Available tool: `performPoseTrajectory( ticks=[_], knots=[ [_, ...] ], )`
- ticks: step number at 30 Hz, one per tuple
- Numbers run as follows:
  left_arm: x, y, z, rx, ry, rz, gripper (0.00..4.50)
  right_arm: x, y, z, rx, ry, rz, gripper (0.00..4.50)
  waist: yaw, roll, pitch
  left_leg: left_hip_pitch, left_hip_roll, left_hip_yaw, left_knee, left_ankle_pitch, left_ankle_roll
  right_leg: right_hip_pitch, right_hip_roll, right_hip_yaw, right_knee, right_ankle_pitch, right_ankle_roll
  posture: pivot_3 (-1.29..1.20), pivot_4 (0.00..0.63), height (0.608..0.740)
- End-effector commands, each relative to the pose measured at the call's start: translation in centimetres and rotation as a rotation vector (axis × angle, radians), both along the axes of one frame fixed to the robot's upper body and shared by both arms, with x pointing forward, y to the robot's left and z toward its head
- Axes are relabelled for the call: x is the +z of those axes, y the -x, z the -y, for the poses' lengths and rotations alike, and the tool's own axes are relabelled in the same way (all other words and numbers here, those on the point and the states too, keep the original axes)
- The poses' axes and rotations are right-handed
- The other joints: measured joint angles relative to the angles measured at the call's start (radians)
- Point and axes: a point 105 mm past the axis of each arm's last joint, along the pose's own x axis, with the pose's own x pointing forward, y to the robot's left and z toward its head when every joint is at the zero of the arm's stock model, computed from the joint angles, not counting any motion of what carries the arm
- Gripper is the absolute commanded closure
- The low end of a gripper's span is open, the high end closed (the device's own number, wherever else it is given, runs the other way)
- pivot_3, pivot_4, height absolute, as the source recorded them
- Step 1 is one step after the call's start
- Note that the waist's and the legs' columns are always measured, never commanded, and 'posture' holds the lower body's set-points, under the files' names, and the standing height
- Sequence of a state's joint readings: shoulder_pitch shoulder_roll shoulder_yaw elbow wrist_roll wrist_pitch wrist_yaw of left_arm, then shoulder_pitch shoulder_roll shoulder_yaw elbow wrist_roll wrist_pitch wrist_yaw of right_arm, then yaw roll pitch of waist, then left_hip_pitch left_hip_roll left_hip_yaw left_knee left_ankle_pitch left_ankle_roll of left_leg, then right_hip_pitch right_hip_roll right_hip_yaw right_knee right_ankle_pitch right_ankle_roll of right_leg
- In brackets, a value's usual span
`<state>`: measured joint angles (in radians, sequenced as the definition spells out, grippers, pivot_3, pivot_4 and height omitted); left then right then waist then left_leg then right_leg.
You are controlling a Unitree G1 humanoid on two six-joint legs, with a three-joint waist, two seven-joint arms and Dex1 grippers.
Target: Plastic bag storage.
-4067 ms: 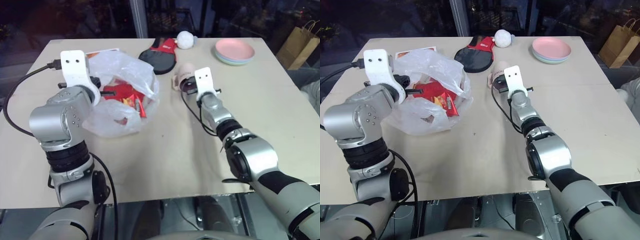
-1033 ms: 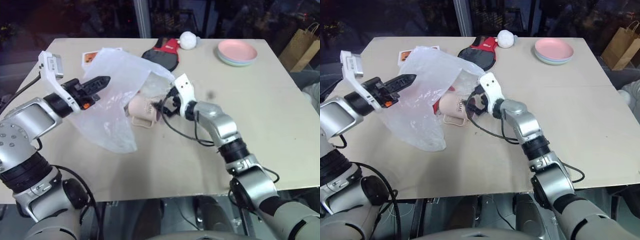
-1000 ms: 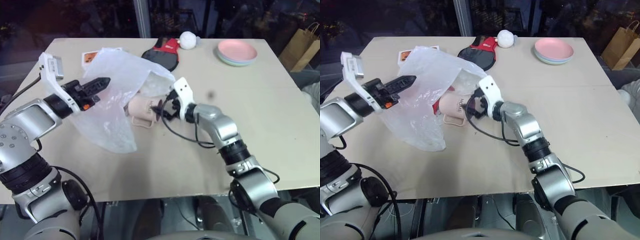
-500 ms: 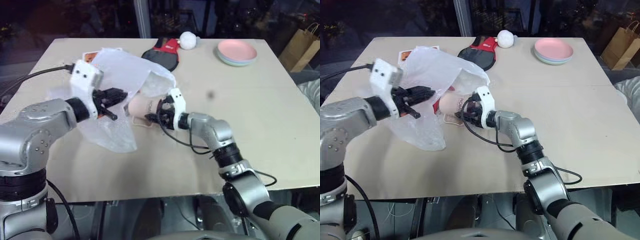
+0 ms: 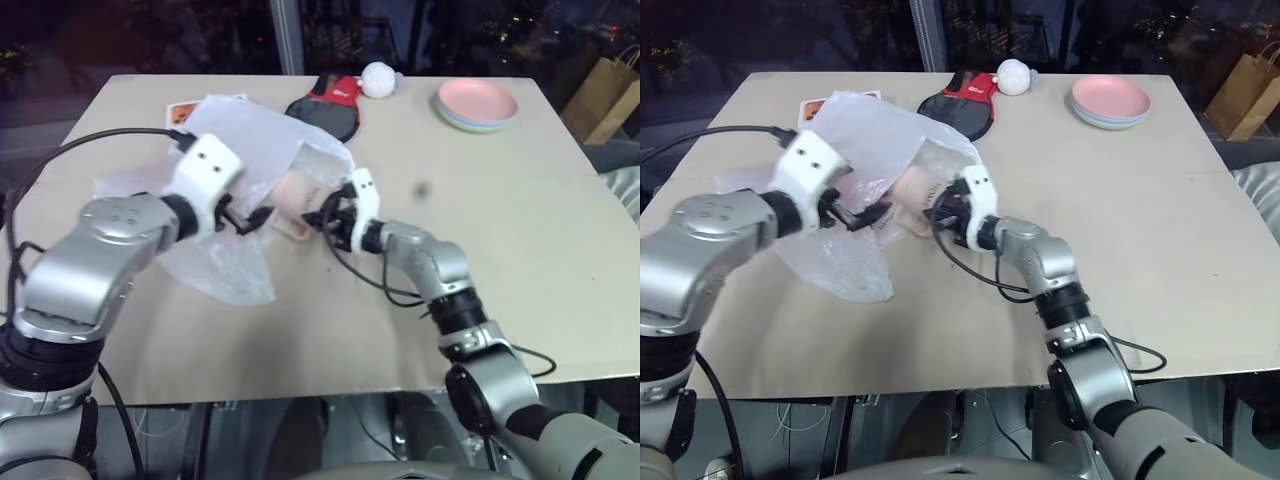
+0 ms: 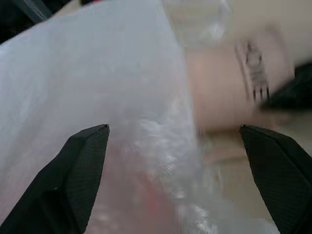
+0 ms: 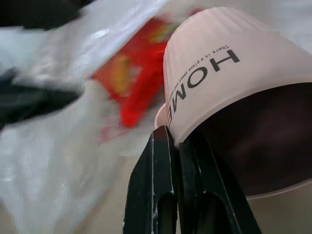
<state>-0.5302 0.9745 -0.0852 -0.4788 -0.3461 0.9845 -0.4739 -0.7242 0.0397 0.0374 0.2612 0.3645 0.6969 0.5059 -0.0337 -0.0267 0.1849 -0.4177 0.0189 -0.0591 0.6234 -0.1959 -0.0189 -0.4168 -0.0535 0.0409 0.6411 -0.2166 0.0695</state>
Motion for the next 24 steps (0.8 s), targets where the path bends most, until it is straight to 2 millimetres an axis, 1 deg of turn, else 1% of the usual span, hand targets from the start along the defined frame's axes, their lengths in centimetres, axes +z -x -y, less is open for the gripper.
performPoseTrajectory(
  ticks=[1,3,5,8,11,12,14,15,16,17,18,20,22,24],
  knots=[
    [0.9,-0.4,0.2,0.043,-0.141,0.097,0.07,1.9,-0.3,4.0,-0.126,-0.025,0.052,4.50,-0.003,0.000,0.000,0.000,0.000,0.000,0.000,0.000,0.000,0.000,0.000,0.000,0.000,0.000,0.000,0.00,0.150,0.740],
    [0.6,-0.9,0.1,0.070,-0.220,0.127,0.07,2.2,0.0,5.6,-0.164,-0.023,0.056,4.50,-0.006,0.000,0.000,0.000,0.000,0.000,0.000,0.000,0.000,0.000,0.000,0.000,0.001,0.000,0.000,0.00,0.150,0.740],
    [0.2,-1.4,-0.3,0.093,-0.313,0.156,0.07,2.5,0.5,6.5,-0.188,-0.019,0.059,4.50,-0.010,0.001,0.000,0.001,0.001,0.000,0.000,0.000,0.000,-0.001,0.001,0.000,0.001,0.000,0.000,0.00,0.150,0.740],
    [-0.7,-2.0,-0.8,0.100,-0.428,0.173,0.07,2.9,1.0,7.0,-0.203,-0.020,0.059,4.50,-0.019,0.001,0.001,0.002,0.002,0.002,-0.001,0.000,0.000,-0.001,0.003,0.003,0.001,0.000,0.000,0.00,0.150,0.740],
    [-1.8,-2.9,-1.6,0.122,-0.508,0.185,0.07,3.4,1.5,6.7,-0.204,-0.034,0.061,4.50,-0.020,0.001,0.001,0.002,0.003,0.002,-0.002,0.000,0.000,-0.003,0.003,0.003,0.002,-0.001,0.000,0.00,0.150,0.740],
    [-2.1,-3.2,-1.9,0.130,-0.515,0.183,0.31,3.5,1.7,6.5,-0.198,-0.037,0.063,4.50,-0.020,0.001,0.001,0.002,0.003,0.002,-0.002,0.000,0.000,-0.003,0.003,0.003,0.002,-0.001,0.000,0.00,0.150,0.740],
    [-2.3,-3.5,-2.3,0.138,-0.521,0.182,1.00,3.6,2.0,6.0,-0.182,-0.043,0.064,4.50,-0.016,0.001,0.001,0.001,0.003,0.003,-0.001,0.000,0.000,-0.003,0.003,0.003,0.002,-0.001,0.000,0.00,0.150,0.740],
    [-2.1,-3.7,-2.3,0.147,-0.510,0.203,1.33,3.6,2.1,5.7,-0.168,-0.046,0.064,4.50,-0.011,0.001,0.001,0.001,0.003,0.003,-0.001,0.000,0.000,-0.003,0.003,0.003,0.002,-0.001,0.000,0.00,0.150,0.740],
    [-1.6,-3.8,-2.5,0.159,-0.498,0.228,1.84,3.6,2.4,5.5,-0.151,-0.046,0.064,4.50,-0.010,0.001,0.001,0.001,0.003,0.003,-0.001,0.000,0.000,-0.003,0.003,0.003,0.001,-0.001,0.000,0.00,0.150,0.740],
    [-0.9,-4.0,-2.7,0.179,-0.476,0.259,2.24,3.6,2.7,5.1,-0.124,-0.045,0.065,4.50,-0.007,0.001,0.001,0.000,0.003,0.003,-0.001,0.000,0.000,-0.003,0.003,0.003,0.001,-0.001,0.000,0.00,0.150,0.740],
    [-0.1,-4.1,-2.9,0.197,-0.450,0.290,2.77,3.6,3.0,4.7,-0.094,-0.044,0.066,4.50,-0.006,0.001,0.001,0.000,0.003,0.003,-0.001,0.000,0.000,-0.003,0.003,0.003,0.001,-0.001,0.000,0.00,0.150,0.740],
    [1.7,-4.1,-3.5,0.246,-0.358,0.345,3.66,3.7,3.9,3.8,-0.024,-0.047,0.067,4.50,-0.006,0.001,0.001,-0.001,0.003,0.003,-0.001,0.000,0.000,-0.004,0.003,0.002,0.001,-0.001,0.000,0.00,0.150,0.740],
    [2.8,-4.0,-4.0,0.283,-0.275,0.373,4.49,3.7,4.5,3.5,0.012,-0.046,0.067,4.50,-0.007,0.001,0.001,-0.001,0.003,0.003,-0.001,0.000,0.000,-0.004,0.003,0.002,0.001,0.000,0.000,0.00,0.150,0.740],
    [4.7,-3.6,-4.7,0.324,-0.159,0.393,4.49,3.7,5.4,2.7,0.075,-0.045,0.068,4.50,-0.007,0.001,0.000,-0.001,0.003,0.003,-0.001,0.000,0.000,-0.004,0.003,0.002,0.001,0.000,0.000,0.00,0.150,0.740]
  ],
)
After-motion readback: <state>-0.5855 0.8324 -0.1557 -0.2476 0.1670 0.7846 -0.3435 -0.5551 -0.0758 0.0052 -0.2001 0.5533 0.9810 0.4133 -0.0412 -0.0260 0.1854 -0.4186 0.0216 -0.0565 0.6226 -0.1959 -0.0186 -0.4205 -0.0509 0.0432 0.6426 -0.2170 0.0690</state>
